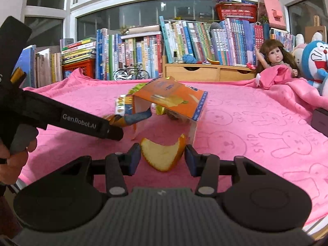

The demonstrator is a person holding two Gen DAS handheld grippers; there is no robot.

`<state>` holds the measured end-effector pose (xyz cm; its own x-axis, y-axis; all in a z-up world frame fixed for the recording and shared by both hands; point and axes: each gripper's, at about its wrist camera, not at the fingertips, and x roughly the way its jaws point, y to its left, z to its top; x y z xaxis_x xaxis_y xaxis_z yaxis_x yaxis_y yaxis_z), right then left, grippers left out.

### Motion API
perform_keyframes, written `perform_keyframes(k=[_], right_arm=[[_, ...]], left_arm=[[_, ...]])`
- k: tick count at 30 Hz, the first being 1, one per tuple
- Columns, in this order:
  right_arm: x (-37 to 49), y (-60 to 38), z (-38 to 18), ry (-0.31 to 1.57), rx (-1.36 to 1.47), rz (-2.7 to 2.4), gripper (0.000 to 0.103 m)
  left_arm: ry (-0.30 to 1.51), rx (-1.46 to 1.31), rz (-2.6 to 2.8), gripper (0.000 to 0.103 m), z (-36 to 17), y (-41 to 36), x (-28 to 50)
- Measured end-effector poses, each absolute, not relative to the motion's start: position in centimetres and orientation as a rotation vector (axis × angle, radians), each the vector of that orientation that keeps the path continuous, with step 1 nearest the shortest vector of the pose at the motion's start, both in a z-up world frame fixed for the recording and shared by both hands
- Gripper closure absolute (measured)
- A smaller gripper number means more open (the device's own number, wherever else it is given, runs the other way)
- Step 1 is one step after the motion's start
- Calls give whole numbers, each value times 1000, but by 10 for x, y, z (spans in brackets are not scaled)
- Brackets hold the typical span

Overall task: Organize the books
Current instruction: 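Grasp the macaron snack packet with the left tool while the right tool grasps the orange peel, then lower both tools into the black bag and release packet and peel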

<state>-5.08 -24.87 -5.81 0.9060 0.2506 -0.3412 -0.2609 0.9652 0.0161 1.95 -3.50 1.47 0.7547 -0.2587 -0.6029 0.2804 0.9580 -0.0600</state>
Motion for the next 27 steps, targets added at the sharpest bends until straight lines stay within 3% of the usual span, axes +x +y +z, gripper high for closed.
perform_keyframes(k=[27], right_arm=[[-106, -225, -60, 481, -29, 357, 52]], left_arm=[[690, -81, -270, 50, 17, -1, -105]])
